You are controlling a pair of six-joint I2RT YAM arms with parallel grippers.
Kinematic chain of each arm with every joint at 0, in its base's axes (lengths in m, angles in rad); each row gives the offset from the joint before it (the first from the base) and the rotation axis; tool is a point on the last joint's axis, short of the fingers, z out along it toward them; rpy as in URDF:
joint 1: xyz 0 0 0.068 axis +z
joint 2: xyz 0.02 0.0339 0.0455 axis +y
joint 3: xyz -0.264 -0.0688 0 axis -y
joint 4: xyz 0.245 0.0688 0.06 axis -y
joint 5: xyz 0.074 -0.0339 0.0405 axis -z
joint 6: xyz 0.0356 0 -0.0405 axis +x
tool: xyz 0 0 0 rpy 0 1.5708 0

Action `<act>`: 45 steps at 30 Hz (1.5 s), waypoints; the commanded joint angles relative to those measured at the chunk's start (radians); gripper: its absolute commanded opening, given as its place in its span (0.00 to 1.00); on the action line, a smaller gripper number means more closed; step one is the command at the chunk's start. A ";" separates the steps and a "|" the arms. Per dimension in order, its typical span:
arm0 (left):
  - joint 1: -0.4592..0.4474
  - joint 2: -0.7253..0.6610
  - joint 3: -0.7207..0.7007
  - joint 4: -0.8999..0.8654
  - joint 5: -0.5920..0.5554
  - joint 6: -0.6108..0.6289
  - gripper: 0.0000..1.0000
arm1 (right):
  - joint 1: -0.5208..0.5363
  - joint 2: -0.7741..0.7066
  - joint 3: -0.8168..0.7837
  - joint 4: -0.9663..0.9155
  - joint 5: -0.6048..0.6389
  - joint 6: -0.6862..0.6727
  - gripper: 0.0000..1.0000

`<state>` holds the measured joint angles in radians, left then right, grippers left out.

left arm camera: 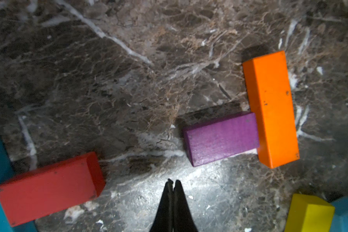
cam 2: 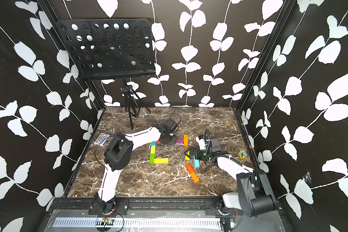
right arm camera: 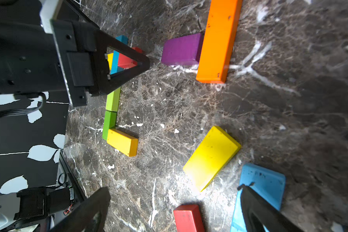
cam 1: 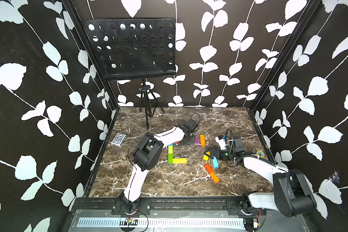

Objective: Assemble the letter t with building blocks
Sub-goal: Assemble the building block at the center of the board.

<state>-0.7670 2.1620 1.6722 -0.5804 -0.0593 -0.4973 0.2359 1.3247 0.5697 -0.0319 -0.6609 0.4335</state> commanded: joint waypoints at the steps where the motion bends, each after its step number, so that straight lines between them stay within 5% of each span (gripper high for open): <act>1: -0.003 0.017 0.042 -0.037 -0.027 -0.008 0.04 | 0.004 -0.017 0.028 0.025 0.020 -0.013 0.99; 45: 0.009 0.091 0.099 -0.031 0.001 -0.015 0.18 | 0.005 0.015 0.038 0.012 0.033 -0.028 0.99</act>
<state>-0.7620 2.2536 1.7588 -0.5945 -0.0643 -0.5064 0.2359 1.3388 0.5861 -0.0334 -0.6319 0.4187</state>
